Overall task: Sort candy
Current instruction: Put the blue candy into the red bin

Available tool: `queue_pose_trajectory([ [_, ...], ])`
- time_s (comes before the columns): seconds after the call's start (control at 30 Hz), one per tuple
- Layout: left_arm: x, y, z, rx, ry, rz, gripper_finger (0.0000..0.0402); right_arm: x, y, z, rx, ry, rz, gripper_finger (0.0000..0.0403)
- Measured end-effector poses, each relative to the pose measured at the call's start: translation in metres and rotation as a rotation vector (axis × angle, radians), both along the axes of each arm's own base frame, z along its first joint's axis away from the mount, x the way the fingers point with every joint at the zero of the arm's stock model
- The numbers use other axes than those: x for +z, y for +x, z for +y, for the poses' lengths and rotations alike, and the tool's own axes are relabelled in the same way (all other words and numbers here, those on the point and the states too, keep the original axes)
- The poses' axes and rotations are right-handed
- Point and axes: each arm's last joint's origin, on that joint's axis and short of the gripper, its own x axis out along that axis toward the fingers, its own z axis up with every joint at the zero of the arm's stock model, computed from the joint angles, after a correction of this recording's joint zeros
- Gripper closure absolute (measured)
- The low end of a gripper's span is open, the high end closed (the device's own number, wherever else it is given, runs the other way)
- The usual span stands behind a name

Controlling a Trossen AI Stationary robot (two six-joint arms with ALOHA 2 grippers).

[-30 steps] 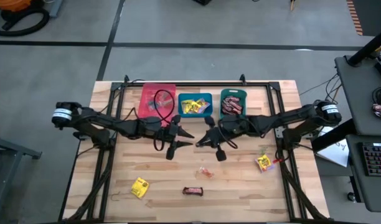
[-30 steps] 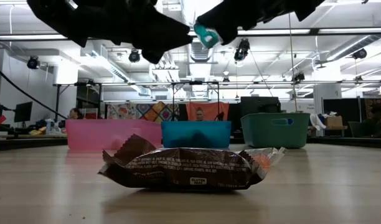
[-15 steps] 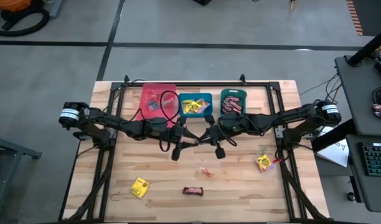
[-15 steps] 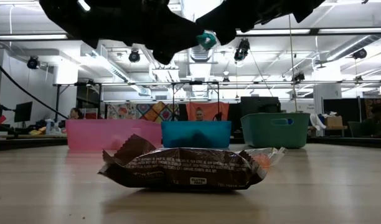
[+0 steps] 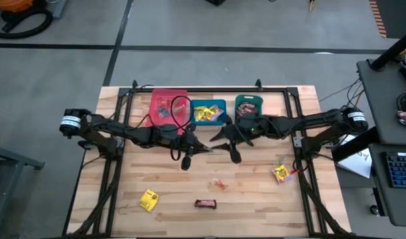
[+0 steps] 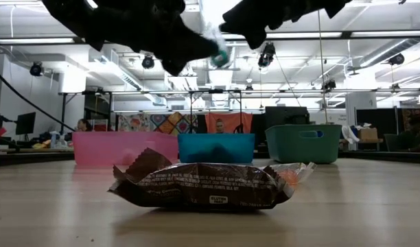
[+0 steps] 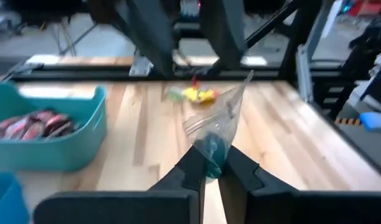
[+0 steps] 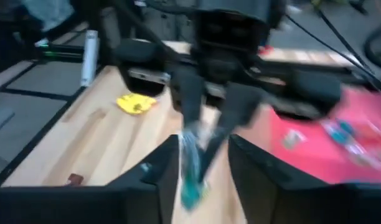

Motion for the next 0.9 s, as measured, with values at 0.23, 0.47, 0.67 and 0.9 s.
queue_pose_trajectory([
  [0.23,0.014,-0.031,0.035,0.140,0.018,0.239,0.0398,0.014,-0.017,-0.037,-0.277,-0.047,0.154,0.0224],
  [0.47,0.031,-0.061,0.086,0.462,0.056,0.591,0.0398,0.008,-0.027,-0.078,-0.412,-0.124,0.227,0.0225],
  [0.67,0.030,-0.082,0.128,0.592,0.007,0.835,0.0399,-0.003,-0.038,-0.112,-0.513,-0.130,0.298,0.0235],
  [0.9,0.010,-0.103,0.165,0.679,-0.076,1.039,0.0399,-0.015,-0.045,-0.134,-0.560,-0.135,0.368,0.0238],
])
